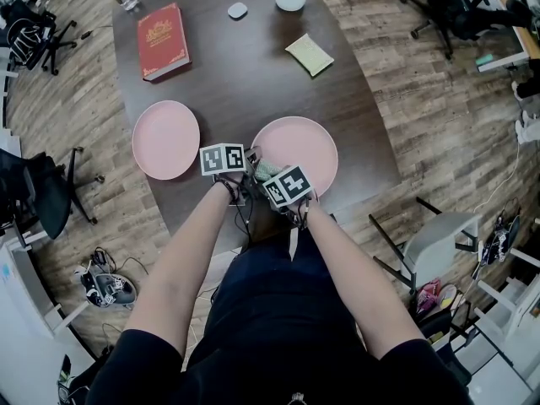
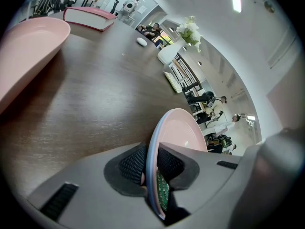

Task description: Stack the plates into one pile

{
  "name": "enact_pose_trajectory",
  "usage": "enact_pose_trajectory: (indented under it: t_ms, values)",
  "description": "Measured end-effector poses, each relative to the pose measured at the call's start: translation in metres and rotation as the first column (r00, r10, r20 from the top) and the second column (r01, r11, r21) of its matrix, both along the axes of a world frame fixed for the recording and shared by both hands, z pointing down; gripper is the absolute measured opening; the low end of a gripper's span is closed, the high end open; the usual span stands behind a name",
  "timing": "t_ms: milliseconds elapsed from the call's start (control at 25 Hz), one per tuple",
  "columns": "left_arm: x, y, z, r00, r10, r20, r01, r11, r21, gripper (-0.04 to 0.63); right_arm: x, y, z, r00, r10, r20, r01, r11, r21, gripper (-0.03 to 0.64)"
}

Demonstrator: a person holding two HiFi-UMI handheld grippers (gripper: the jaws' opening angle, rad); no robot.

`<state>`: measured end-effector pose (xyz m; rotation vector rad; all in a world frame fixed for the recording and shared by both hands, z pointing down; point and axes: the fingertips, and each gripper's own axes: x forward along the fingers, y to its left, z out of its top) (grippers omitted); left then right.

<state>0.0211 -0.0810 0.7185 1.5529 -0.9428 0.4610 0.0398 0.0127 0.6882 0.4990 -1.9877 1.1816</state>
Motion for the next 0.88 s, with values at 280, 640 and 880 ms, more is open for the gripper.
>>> enact_pose_trajectory:
  t_ms: [280, 640, 880]
  values:
    - [-0.002, -0.001, 0.001, 1.0, 0.004, -0.001, -0.004, 1.0, 0.0, 0.054, 0.004, 0.007, 0.0, 0.999, -0.034, -0.02, 0.033, 0.999, -0.02, 0.085]
    - [-0.002, -0.002, 0.002, 1.0, 0.003, 0.0, -0.003, 1.0, -0.002, 0.054, 0.027, 0.018, 0.001, 0.995, -0.08, -0.064, 0.078, 0.996, -0.046, 0.086]
    - [-0.002, -0.001, 0.002, 1.0, 0.006, -0.003, -0.006, 1.0, 0.0, 0.055, 0.051, 0.023, 0.001, 0.987, -0.105, -0.125, 0.102, 0.994, -0.031, 0.085]
